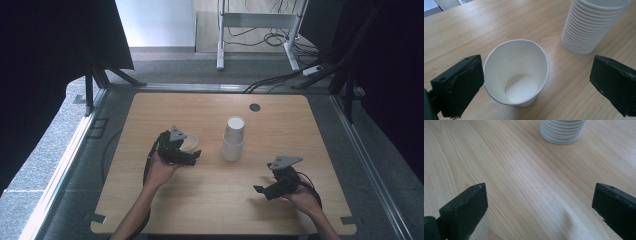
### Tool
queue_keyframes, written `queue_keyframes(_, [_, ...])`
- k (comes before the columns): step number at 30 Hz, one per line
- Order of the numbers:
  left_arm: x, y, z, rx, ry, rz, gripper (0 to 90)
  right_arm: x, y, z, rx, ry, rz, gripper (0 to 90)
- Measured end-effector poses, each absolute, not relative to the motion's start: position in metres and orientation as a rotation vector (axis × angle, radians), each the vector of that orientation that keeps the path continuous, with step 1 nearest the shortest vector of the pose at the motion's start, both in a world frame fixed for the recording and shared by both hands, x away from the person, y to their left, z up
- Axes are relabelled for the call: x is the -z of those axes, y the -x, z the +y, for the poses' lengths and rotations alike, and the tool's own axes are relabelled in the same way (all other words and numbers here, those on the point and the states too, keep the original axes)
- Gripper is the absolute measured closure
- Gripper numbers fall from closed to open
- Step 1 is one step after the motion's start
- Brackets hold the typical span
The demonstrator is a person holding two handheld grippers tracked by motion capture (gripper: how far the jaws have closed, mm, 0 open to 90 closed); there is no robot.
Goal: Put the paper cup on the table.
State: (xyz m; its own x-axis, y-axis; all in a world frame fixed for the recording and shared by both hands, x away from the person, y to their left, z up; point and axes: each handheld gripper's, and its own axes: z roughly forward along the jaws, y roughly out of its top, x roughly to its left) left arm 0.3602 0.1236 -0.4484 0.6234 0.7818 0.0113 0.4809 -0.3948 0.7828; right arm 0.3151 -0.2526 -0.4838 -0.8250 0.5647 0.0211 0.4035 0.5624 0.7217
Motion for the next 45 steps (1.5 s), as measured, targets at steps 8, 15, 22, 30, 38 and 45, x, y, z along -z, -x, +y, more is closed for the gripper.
queue_keyframes(8, [0.442, -0.348, 0.12, -0.521, -2.065, 0.961, 0.0, 0.483, -0.315, -0.254, -1.136, -0.812, 2.572, 0.0])
queue_keyframes(15, [0.436, -0.336, 0.119, -0.511, -2.052, 0.936, 0.0, 0.484, -0.315, -0.253, -1.116, -0.811, 2.572, 0.0])
queue_keyframes(22, [0.43, -0.32, 0.12, -0.521, -2.029, 0.907, 0.0, 0.486, -0.315, -0.253, -1.11, -0.814, 2.576, 0.0])
queue_keyframes(30, [0.435, -0.3, 0.12, -0.523, -2.006, 0.898, 0.0, 0.488, -0.315, -0.252, -1.092, -0.801, 2.577, 0.0])
queue_keyframes(38, [0.456, -0.283, 0.118, -0.5, -1.984, 0.898, 0.0, 0.49, -0.313, -0.252, -1.082, -0.798, 2.576, 0.0])
queue_keyframes(45, [0.479, -0.274, 0.118, -0.46, -1.989, 0.917, 0.0, 0.494, -0.31, -0.257, -1.054, -0.812, 2.563, 0.0])
